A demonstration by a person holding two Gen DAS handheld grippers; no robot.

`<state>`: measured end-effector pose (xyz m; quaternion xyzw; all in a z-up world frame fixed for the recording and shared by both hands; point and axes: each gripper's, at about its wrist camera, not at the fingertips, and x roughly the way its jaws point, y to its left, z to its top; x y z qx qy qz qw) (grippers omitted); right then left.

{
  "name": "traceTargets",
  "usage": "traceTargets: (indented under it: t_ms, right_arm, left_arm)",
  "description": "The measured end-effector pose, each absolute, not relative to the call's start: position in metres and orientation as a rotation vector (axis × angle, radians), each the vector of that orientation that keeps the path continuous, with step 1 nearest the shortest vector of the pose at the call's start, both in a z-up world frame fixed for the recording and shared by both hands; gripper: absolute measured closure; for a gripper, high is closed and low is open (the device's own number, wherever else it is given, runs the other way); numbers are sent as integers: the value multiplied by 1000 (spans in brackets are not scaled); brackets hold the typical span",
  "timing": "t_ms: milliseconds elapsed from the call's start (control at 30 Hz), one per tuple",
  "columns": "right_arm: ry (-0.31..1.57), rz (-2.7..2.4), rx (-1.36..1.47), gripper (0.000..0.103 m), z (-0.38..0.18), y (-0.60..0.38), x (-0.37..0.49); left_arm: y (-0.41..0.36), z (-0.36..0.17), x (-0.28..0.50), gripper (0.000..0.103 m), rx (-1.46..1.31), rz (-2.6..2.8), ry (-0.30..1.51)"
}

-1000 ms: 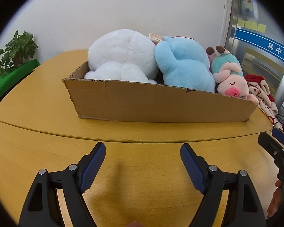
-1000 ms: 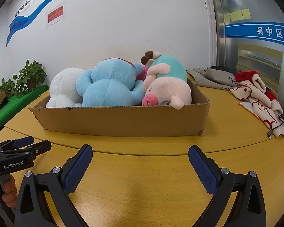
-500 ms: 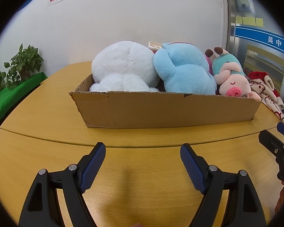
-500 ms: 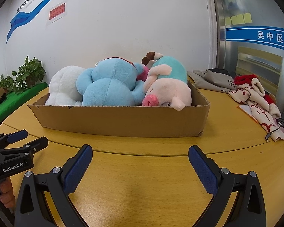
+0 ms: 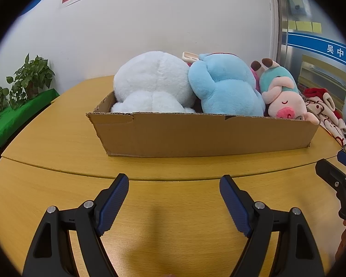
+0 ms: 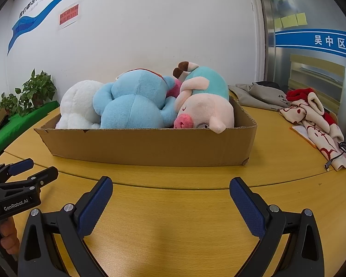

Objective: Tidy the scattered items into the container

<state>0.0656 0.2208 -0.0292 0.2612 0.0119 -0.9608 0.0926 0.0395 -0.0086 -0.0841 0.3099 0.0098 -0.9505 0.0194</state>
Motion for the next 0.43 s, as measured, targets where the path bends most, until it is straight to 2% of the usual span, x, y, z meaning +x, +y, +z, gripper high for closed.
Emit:
traceTargets:
  t_ms: [433]
  right_arm:
    - [64,-2851,785,0,-29,217,64]
  left_arm:
    - [-10,-84,39,22,961,-2942,27]
